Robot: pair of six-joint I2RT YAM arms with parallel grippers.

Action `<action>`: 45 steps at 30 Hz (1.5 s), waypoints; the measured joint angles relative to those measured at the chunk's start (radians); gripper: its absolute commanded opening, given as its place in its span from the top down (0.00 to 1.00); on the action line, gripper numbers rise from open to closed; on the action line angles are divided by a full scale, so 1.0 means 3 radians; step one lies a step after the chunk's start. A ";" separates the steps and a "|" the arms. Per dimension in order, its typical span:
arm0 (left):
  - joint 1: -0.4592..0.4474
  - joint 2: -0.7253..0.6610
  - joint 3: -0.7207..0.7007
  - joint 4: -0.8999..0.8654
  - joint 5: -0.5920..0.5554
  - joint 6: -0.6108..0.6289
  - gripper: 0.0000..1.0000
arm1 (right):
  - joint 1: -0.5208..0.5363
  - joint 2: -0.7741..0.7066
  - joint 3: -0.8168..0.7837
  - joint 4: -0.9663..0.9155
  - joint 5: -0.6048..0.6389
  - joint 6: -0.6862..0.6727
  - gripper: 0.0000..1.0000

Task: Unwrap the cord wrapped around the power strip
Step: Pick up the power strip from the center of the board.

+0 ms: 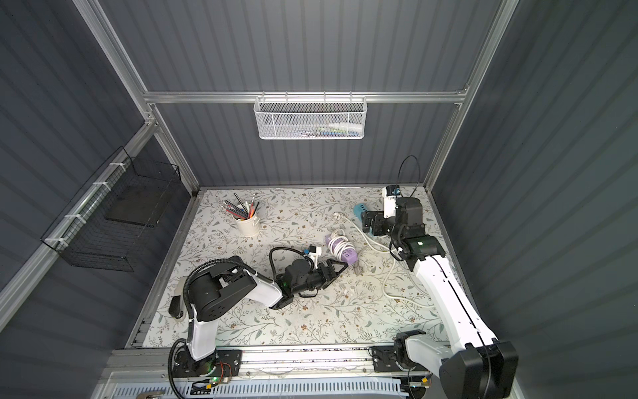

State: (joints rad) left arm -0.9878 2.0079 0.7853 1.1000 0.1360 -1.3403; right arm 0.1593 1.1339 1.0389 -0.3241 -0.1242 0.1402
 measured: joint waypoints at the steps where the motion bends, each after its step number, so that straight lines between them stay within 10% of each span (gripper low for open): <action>1: 0.0000 0.0000 0.0025 0.0020 -0.0022 -0.0018 0.11 | 0.0000 -0.0001 -0.0009 0.0000 0.0000 0.0006 0.01; 45: -0.0163 0.0624 0.0763 0.0043 -0.0631 -0.0472 0.26 | 0.0003 -0.0196 -0.0173 0.0006 -0.0066 0.0056 0.01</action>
State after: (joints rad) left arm -1.0367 2.1952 1.0142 1.1130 -0.0532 -1.4818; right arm 0.1600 1.0752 0.9871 -0.3222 -0.1440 0.1570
